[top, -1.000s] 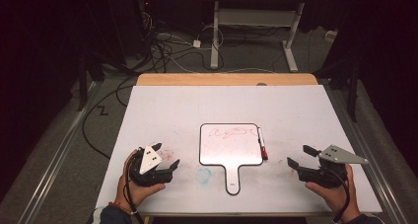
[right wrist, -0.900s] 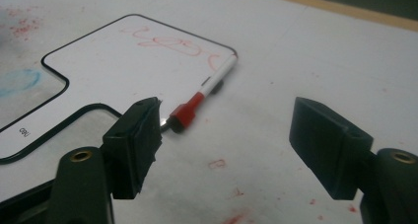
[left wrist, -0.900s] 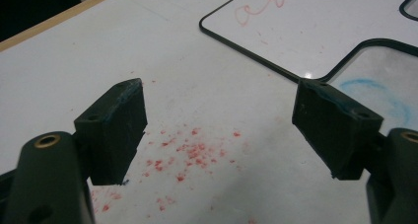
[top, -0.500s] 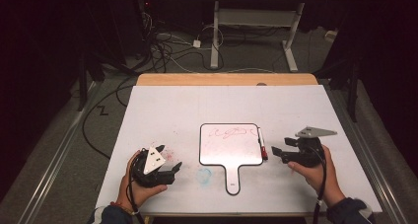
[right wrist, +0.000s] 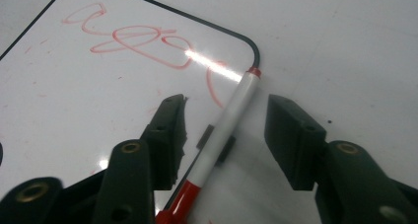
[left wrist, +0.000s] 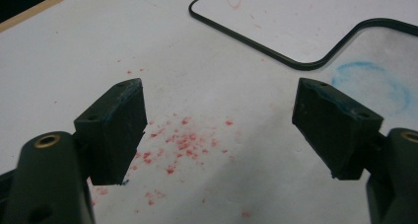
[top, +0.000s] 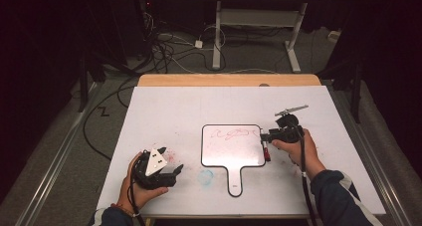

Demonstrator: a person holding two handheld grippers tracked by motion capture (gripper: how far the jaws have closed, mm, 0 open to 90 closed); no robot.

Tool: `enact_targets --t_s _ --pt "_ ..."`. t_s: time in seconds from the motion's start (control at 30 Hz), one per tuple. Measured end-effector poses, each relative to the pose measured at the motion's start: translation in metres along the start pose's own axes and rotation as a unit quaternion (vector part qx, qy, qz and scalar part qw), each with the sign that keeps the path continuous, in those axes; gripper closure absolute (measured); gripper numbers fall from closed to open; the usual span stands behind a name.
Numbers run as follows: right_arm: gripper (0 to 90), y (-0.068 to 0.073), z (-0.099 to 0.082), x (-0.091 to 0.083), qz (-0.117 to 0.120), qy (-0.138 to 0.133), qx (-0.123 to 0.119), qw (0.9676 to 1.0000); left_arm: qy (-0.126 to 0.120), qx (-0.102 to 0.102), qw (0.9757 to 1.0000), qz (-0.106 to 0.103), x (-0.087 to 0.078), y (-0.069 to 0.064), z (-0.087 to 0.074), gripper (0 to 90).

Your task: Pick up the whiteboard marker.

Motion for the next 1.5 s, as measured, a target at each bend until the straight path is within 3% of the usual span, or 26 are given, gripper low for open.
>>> enact_targets --t_s 0.13,0.17,0.43,0.47,0.67,0.8,0.93,0.97,1.0,1.03,1.1,1.13,1.17,1.2,1.43,1.47,1.5 --pt "62.4 -0.003 0.003 0.010 0.006 0.020 0.005 0.9998 0.002 0.001 1.0000 -0.003 0.001 0.000 0.000 19.8" --pt "69.2 -0.003 0.003 0.013 0.011 0.020 0.014 0.9996 0.003 0.001 1.0000 -0.004 0.001 0.000 0.000 19.8" --pt "77.6 -0.002 0.002 0.018 0.020 0.032 0.014 0.9992 0.006 -0.001 0.9999 -0.011 0.002 0.000 0.000 19.8" --pt "80.9 0.001 0.003 0.019 0.019 0.032 0.007 0.9993 0.005 -0.002 0.9999 -0.012 0.002 -0.001 0.000 19.8" --pt "81.4 0.004 0.004 0.019 0.004 0.033 -0.010 0.9994 0.009 -0.002 0.9999 -0.014 0.003 -0.001 0.000 19.8" --pt "81.4 0.007 0.008 0.009 -0.007 0.003 -0.017 0.9998 0.007 -0.007 0.9998 -0.019 0.003 -0.002 0.001 19.8" --pt "81.4 0.015 0.012 -0.007 -0.002 -0.046 -0.016 0.9988 -0.003 -0.023 0.9992 -0.033 0.001 -0.003 0.004 19.8" --pt "81.4 0.015 0.012 -0.007 -0.002 -0.046 -0.016 0.9988 -0.006 -0.029 0.9989 -0.036 0.001 -0.004 0.006 19.8" --pt "81.4 0.017 0.012 -0.011 -0.004 -0.059 -0.014 0.9981 -0.009 -0.036 0.9985 -0.040 0.001 -0.006 0.008 19.8" --pt "81.4 0.024 0.014 -0.018 -0.021 -0.078 -0.026 0.9964 -0.016 -0.048 0.9975 -0.049 0.000 -0.009 0.013 19.9" --pt "81.4 0.027 0.014 -0.020 -0.017 -0.091 -0.027 0.9953 -0.020 -0.055 0.9971 -0.050 0.001 -0.012 0.016 21.1" --pt "81.4 0.035 0.015 -0.025 -0.020 -0.110 -0.032 0.9932 -0.025 -0.066 0.9957 -0.059 0.001 -0.015 0.020 21.2" --pt "81.4 0.035 0.015 -0.025 -0.020 -0.110 -0.032 0.9932 -0.028 -0.072 0.9947 -0.069 0.002 -0.017 0.023 21.2" --pt "81.4 0.043 0.016 -0.028 -0.009 -0.131 -0.033 0.9908 -0.033 -0.077 0.9933 -0.080 0.003 -0.021 0.027 21.8" --pt "81.5 0.070 0.016 -0.036 0.018 -0.178 -0.044 0.9828 -0.054 -0.098 0.9835 -0.142 0.013 -0.050 0.055 24.1" --pt "81.5 0.074 0.016 -0.036 0.024 -0.185 -0.047 0.9813 -0.053 -0.097 0.9813 -0.158 0.017 -0.061 0.062 24.1" --pt "81.5 0.079 0.016 -0.036 0.030 -0.193 -0.051 0.9794 -0.053 -0.097 0.9813 -0.158 0.017 -0.061 0.062 24.6"
Point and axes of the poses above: each handheld gripper's, and its own axes: x roughly forward along the jaws, z roughly out of its top, y roughly to its left, the point moved 3 cm from there along x, roughly forward along the jaws, and after that the axes turned 13 degrees about -x, right-handed, at the moved point
